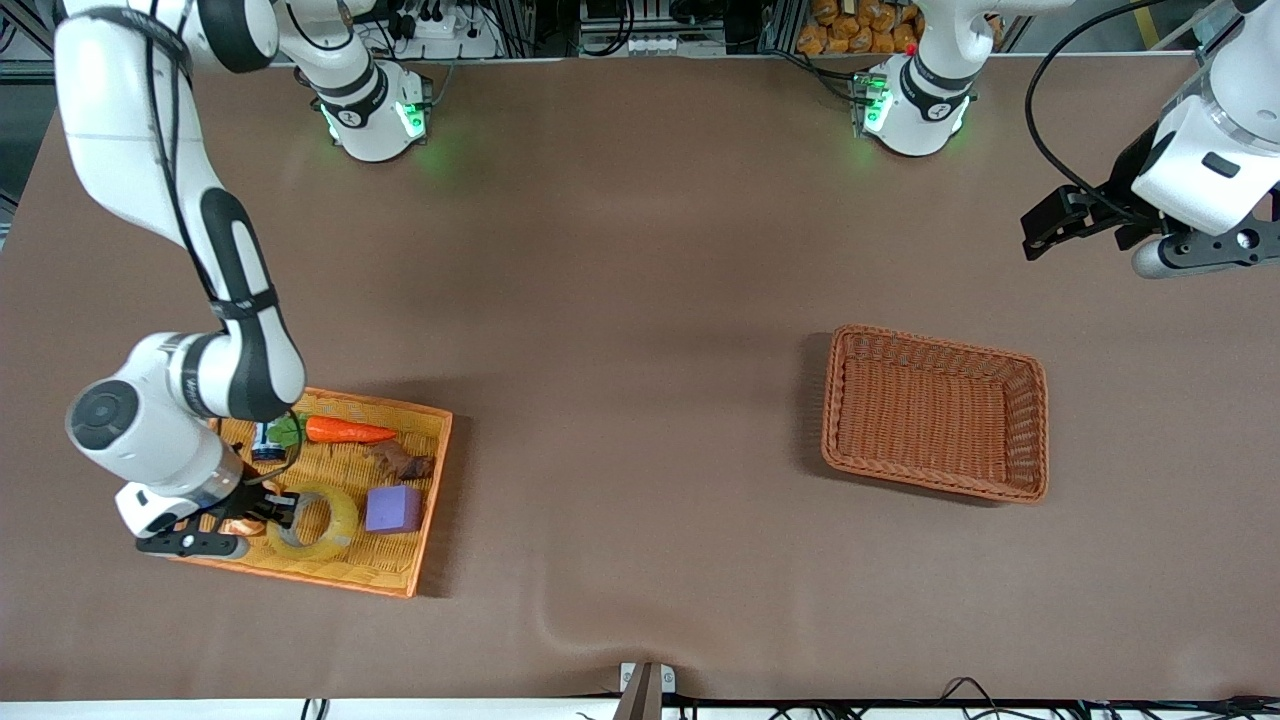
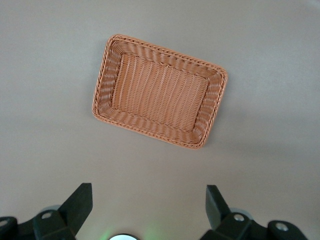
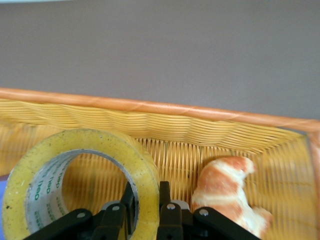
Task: Transfer tape with both arms
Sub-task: 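Grasp the tape roll with the right gripper and lift it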
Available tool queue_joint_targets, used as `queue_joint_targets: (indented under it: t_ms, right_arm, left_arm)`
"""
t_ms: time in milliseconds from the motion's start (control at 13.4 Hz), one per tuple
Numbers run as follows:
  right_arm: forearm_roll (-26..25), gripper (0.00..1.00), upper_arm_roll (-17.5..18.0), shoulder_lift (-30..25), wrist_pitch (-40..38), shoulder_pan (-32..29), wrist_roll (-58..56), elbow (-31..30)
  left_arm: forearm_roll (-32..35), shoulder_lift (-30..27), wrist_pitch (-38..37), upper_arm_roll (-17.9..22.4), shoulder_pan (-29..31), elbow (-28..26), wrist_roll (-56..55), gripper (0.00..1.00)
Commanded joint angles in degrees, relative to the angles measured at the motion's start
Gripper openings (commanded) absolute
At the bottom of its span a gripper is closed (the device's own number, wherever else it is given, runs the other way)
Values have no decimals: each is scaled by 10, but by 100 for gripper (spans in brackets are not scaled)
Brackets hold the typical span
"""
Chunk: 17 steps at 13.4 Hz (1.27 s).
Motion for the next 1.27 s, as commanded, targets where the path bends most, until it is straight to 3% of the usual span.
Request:
queue_joint_targets:
  t_ms: [0, 224, 672, 1046, 1195]
  right_arm:
    - [-1, 0, 2, -61, -65, 7, -2, -15]
    - [1, 0, 2, -68, -90, 46, 47, -10]
    - [-3, 0, 2, -60, -87, 193, 375, 3]
    - [-11, 0, 1, -18, -74, 283, 545, 32]
    - [-20, 0, 0, 0, -34, 327, 598, 40]
  left_arm:
    - [-7, -9, -5, -2, 5, -4, -2, 100]
    - [-7, -8, -5, -2, 5, -4, -2, 100]
    - [-7, -9, -5, -3, 5, -2, -2, 100]
    - [-22, -11, -4, -1, 5, 0, -2, 100]
    - [-22, -3, 11, -1, 4, 0, -3, 100]
